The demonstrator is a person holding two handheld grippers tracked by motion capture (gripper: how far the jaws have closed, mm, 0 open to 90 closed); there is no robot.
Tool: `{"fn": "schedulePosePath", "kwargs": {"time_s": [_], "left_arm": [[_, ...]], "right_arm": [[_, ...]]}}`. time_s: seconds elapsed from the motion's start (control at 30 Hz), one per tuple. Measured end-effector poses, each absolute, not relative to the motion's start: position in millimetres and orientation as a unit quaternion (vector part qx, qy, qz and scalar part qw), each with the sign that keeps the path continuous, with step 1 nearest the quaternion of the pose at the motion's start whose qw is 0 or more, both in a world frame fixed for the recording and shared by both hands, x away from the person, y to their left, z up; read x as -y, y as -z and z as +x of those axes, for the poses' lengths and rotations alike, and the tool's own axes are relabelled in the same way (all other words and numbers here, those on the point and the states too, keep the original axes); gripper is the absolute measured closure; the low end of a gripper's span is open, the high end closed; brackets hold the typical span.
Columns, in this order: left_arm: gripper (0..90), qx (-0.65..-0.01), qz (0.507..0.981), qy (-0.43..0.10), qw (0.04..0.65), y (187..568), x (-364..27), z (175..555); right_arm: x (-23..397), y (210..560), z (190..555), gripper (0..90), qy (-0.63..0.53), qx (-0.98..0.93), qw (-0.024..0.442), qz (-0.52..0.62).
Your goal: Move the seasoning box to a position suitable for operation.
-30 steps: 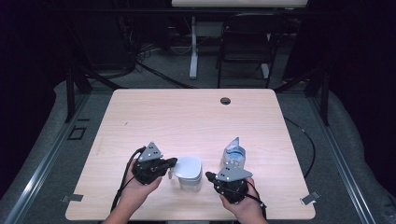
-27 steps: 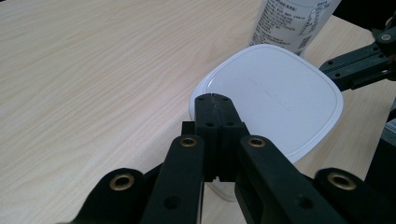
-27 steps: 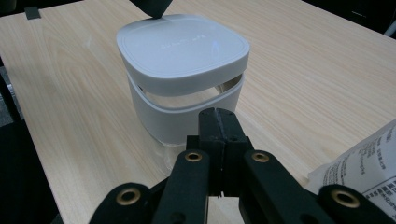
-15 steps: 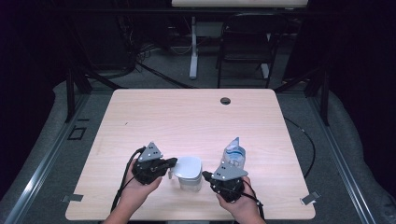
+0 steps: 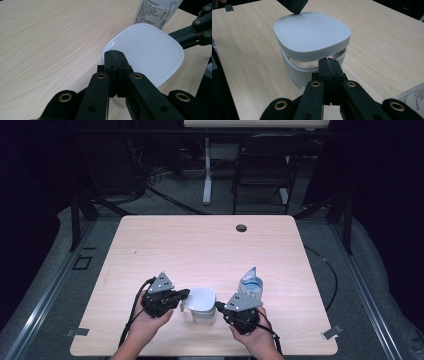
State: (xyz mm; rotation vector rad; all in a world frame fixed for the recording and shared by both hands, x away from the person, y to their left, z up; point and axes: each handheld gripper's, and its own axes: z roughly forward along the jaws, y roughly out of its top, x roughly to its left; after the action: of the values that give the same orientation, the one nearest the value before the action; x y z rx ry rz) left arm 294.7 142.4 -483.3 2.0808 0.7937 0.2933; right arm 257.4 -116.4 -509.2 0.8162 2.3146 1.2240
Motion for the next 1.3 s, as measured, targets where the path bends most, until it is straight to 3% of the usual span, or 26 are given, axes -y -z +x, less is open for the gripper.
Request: {"fn": "schedulePosePath", "kwargs": {"time_s": [1.3], "left_arm": [[90.0,-0.324,0.832,-0.12,0.434,485.2,-145.1,294.5]], "right_arm": [[111.3,498.6,258.8,90.0,-0.444,-0.826,0.201,0.283]]}}
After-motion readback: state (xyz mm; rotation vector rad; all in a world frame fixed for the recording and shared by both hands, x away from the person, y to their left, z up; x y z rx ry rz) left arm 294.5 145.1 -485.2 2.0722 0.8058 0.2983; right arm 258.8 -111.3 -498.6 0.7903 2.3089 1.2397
